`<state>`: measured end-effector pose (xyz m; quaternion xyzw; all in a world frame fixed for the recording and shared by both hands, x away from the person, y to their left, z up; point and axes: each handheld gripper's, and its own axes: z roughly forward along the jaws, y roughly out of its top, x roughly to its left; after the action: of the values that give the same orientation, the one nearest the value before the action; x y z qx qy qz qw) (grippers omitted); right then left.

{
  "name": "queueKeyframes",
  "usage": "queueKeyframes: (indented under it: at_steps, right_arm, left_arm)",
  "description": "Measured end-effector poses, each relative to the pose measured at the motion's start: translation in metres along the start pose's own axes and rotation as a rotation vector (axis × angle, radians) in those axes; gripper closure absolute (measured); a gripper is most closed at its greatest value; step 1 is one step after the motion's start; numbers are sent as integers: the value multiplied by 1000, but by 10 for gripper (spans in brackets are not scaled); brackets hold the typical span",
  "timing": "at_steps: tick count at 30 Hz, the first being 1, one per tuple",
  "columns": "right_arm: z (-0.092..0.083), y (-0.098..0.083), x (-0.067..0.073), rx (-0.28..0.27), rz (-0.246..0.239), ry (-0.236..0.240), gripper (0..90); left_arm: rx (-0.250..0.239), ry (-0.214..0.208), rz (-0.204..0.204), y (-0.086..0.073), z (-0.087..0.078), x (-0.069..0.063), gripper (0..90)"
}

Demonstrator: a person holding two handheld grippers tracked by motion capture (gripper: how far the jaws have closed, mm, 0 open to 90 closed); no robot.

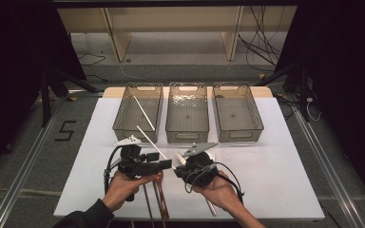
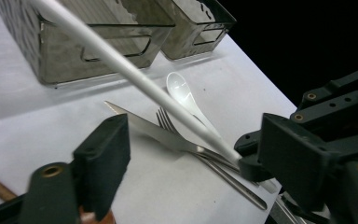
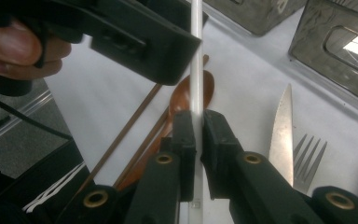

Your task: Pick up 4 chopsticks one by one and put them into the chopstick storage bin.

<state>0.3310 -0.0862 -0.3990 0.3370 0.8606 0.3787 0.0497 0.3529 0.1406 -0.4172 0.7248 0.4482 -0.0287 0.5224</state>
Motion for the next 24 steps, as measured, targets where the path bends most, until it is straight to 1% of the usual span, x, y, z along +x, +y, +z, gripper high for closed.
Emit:
queueKeyframes:
  at_steps: [3, 6, 10, 13, 14, 16, 18, 22, 24]
  right_arm:
    - [0, 0, 2, -13, -4, 3, 847]
    - [0, 0, 3, -21, -6, 0, 847]
    - [1, 0, 4, -31, -12, -1, 847]
    - [1, 0, 5, -40, -16, -1, 846]
    - [1, -1, 5, -42, -18, -1, 846]
    - [1, -1, 5, -48, -19, -1, 846]
    - [1, -1, 5, -54, -19, 0, 846]
    - [0, -1, 5, -65, -24, 4, 845]
    - [0, -1, 5, -71, -25, 5, 845]
  left_arm:
    - [-6, -18, -32, 1, 1, 2, 330]
    - [-12, -26, -40, 2, 1, 4, 395]
    - [-14, -52, -60, 2, 2, 4, 469]
    - [-20, -75, -82, 3, 3, 4, 533]
    - [-21, -80, -81, 3, 2, 5, 553]
    - [-28, -88, -88, 4, 1, 5, 597]
    - [-34, -101, -105, 5, 0, 6, 633]
    - [-45, -112, -115, 6, -2, 8, 719]
    - [-57, -130, -131, 7, -3, 9, 754]
